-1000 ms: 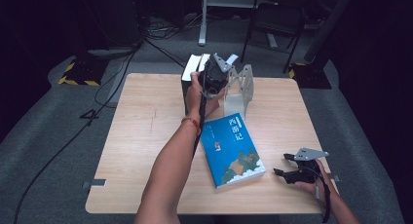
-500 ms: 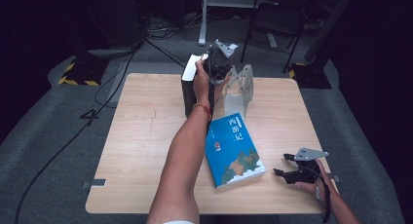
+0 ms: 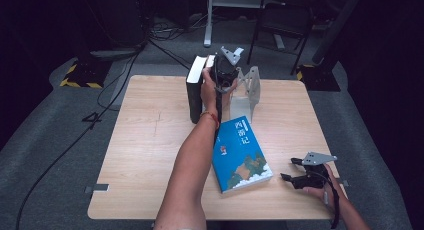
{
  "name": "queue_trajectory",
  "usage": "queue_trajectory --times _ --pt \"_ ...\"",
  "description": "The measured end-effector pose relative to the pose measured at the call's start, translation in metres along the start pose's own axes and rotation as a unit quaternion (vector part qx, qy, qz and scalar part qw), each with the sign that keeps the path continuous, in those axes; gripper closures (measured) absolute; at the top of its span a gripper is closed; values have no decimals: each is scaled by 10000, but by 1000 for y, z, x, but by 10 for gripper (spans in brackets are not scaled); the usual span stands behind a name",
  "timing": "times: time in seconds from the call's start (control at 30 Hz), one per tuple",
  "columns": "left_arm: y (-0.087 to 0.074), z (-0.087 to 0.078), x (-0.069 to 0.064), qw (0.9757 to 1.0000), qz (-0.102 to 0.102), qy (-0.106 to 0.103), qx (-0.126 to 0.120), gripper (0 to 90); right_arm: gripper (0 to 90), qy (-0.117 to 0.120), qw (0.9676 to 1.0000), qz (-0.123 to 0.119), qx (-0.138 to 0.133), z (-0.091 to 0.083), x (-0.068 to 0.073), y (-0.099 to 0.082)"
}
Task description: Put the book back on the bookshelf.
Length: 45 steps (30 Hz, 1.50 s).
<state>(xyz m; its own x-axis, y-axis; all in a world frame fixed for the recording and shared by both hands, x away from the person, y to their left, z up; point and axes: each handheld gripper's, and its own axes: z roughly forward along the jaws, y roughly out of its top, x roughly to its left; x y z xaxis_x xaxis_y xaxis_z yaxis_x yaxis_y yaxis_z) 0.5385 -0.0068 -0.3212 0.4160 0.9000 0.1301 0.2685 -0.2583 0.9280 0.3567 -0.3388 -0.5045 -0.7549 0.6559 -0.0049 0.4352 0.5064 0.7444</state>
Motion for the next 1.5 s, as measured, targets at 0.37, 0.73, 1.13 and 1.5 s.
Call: queue_trajectory --times 0.37,0.73,1.13,1.5 --pt "-7 -35 10 9992 -43 -263 296 712 214 -12 10000 -17 4 0 0 0" --pt "-22 -64 21 9992 -6 -370 170 686 214 -14 10000 -5 5 0 0 0" --pt "-49 -72 9 9970 512 -538 232 666 212 -21 10000 7 5 0 1 0" --pt "-111 -55 -6 9907 587 -914 819 624 212 -29 10000 18 5 1 1 0"
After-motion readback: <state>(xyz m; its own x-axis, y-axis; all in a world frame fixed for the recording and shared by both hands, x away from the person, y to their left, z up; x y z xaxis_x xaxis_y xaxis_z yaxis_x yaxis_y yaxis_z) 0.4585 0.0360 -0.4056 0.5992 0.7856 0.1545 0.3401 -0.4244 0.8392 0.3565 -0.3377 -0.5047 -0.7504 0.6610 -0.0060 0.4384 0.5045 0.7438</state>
